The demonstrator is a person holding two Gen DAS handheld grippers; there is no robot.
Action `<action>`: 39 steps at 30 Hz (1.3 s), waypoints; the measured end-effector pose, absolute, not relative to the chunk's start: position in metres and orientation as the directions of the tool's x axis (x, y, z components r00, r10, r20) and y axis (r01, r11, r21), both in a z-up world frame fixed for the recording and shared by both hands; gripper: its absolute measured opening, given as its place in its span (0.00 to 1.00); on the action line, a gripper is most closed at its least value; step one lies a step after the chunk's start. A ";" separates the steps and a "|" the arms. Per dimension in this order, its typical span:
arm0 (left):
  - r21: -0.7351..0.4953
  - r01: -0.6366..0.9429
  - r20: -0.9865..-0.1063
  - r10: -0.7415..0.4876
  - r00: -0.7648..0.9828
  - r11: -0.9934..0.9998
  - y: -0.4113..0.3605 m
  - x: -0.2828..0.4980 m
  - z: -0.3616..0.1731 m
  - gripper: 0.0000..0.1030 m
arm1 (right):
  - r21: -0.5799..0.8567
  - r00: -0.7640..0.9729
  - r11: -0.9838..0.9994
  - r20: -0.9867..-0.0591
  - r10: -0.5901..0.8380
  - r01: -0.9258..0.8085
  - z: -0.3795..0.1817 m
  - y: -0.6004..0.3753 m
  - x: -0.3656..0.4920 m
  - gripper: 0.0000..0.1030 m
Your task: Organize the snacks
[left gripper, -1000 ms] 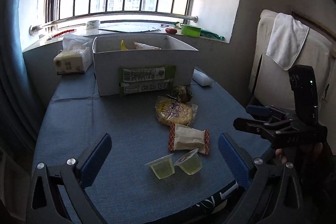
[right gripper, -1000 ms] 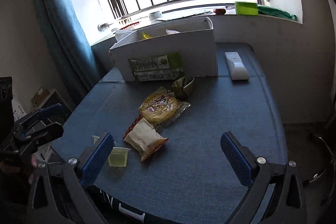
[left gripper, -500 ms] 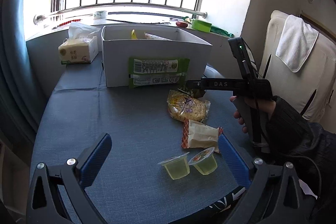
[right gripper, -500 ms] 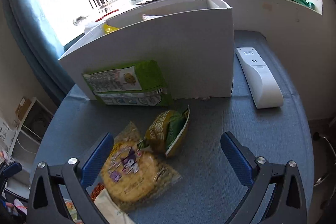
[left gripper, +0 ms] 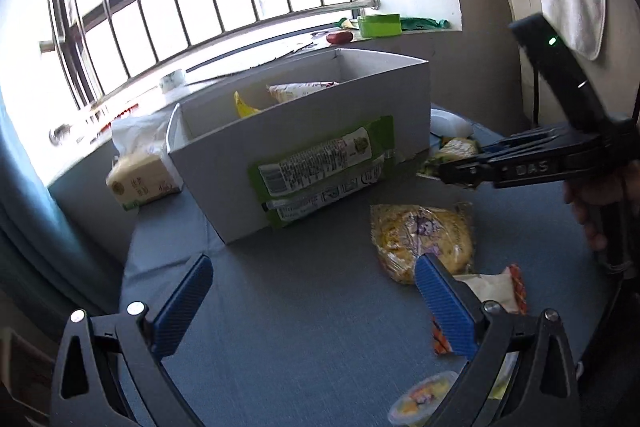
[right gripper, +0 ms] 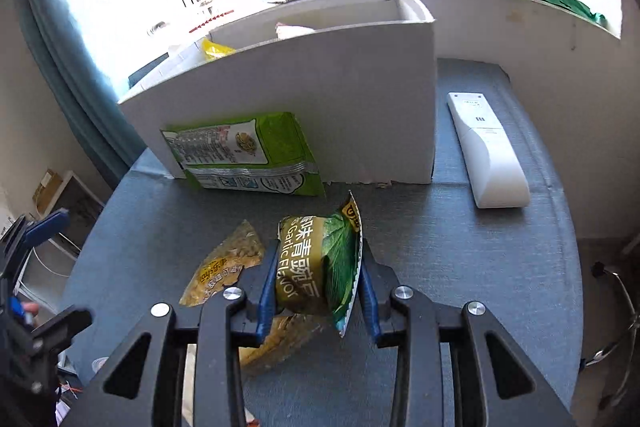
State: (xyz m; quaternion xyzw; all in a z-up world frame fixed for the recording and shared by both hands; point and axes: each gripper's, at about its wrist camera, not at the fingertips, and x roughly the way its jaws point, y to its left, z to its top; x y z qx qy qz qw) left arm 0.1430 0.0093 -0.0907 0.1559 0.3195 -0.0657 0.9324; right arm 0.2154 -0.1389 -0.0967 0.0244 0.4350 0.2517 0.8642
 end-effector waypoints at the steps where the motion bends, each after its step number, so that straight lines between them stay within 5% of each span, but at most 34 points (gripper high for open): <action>1: 0.305 0.252 -0.606 -0.017 0.795 0.918 0.001 0.151 -0.093 1.00 | 0.265 0.505 0.869 -0.728 0.464 -0.417 -0.092 -0.146 0.209 0.37; 5: 0.483 0.349 -0.597 0.011 0.802 0.803 -0.027 0.187 -0.101 1.00 | 0.259 0.539 0.869 -0.699 0.470 -0.422 -0.077 -0.173 0.183 0.37; 16: 0.650 0.431 -0.597 0.070 0.799 0.626 -0.058 0.246 -0.132 1.00 | 0.296 0.574 0.874 -0.665 0.478 -0.385 -0.071 -0.221 0.134 0.38; 19: 0.595 0.501 -0.665 0.035 0.746 0.628 -0.060 0.244 -0.135 0.99 | 0.312 0.567 0.866 -0.659 0.493 -0.391 -0.073 -0.224 0.131 0.38; 26: 0.370 0.658 -0.795 -0.144 0.590 0.656 -0.050 0.229 -0.117 0.60 | 0.311 0.566 0.855 -0.647 0.511 -0.416 -0.070 -0.218 0.128 0.38; 30: 0.538 0.512 -0.692 0.004 0.722 0.670 -0.047 0.239 -0.114 0.60 | 0.308 0.567 0.856 -0.648 0.509 -0.416 -0.070 -0.215 0.129 0.38; 34: 0.495 0.502 -0.720 0.010 0.694 0.709 -0.041 0.262 -0.110 0.70 | 0.298 0.557 0.855 -0.659 0.506 -0.424 -0.073 -0.211 0.129 0.38; 39: 0.458 0.565 -0.760 -0.027 0.649 0.687 -0.049 0.263 -0.101 0.70 | 0.302 0.554 0.857 -0.663 0.504 -0.418 -0.074 -0.213 0.129 0.38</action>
